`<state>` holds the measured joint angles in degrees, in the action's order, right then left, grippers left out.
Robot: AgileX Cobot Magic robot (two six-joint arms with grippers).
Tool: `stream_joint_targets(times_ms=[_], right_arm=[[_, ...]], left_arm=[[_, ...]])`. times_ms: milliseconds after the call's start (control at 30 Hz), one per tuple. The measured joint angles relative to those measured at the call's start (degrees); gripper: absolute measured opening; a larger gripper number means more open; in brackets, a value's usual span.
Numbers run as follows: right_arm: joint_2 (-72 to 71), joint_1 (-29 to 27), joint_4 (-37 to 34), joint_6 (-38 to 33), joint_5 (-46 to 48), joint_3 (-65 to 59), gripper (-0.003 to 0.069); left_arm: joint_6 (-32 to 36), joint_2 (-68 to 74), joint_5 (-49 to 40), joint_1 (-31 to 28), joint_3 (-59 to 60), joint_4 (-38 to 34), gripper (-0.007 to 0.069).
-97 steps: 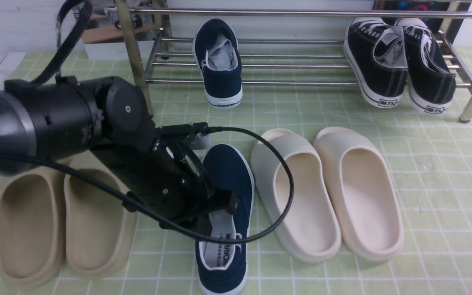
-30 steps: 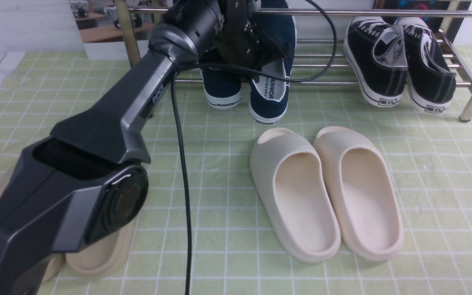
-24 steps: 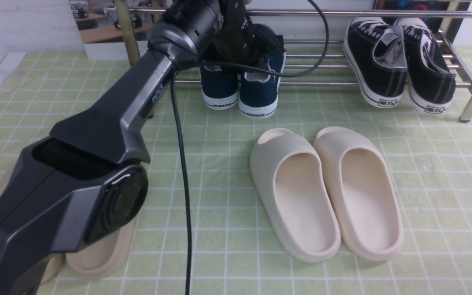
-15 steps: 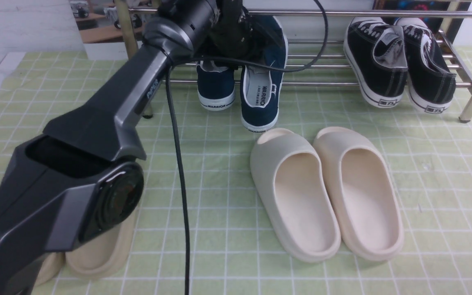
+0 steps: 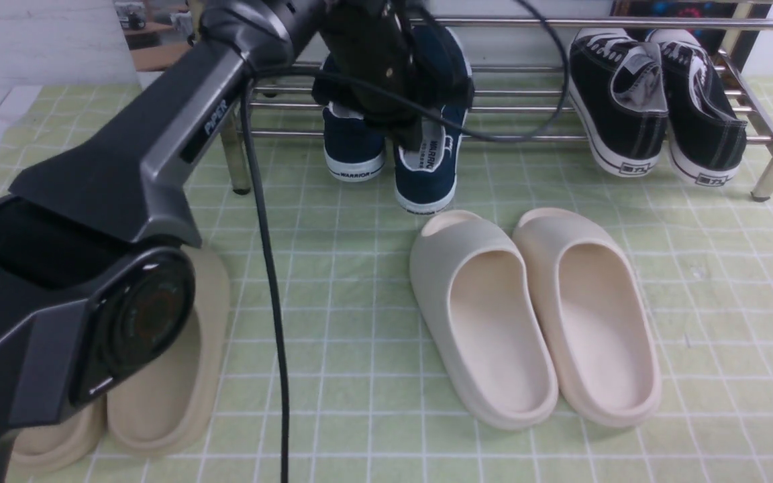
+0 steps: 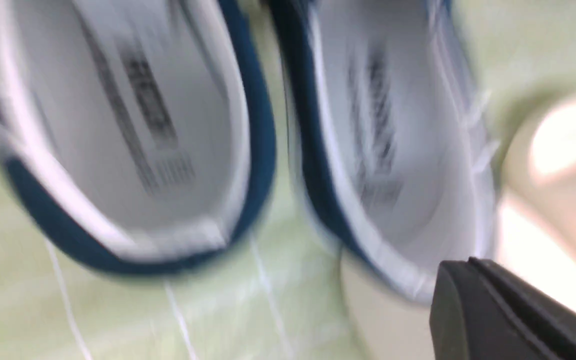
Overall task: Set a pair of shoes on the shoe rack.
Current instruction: Use the left arm to put a shoe into the shoe rack
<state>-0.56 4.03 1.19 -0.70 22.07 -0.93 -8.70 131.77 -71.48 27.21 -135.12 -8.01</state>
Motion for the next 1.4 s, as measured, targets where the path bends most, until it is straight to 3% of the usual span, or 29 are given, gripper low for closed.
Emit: stream_joint_targets(times_ms=[300, 533, 833, 1067, 1400], right_arm=[[0.0, 0.0, 0.0, 0.0, 0.0, 0.0, 0.0238], [0.0, 0.0, 0.0, 0.0, 0.0, 0.0, 0.0238], [0.0, 0.0, 0.0, 0.0, 0.0, 0.0, 0.0238], [0.0, 0.0, 0.0, 0.0, 0.0, 0.0, 0.0238], [0.0, 0.0, 0.0, 0.0, 0.0, 0.0, 0.0239]], left_arm=[[3.9, -9.5, 1.6, 1.2, 18.0, -2.2, -0.0013], [4.1, -4.7, 22.0, 1.2, 20.2, -4.1, -0.0013], [1.8, -4.4, 36.1, 1.7, 20.4, -1.4, -0.0013], [0.3, -4.4, 36.3, 1.7, 20.4, 0.8, -0.0013], [-0.1, -9.1, 23.4, 0.6, 20.4, 2.5, -0.0013]])
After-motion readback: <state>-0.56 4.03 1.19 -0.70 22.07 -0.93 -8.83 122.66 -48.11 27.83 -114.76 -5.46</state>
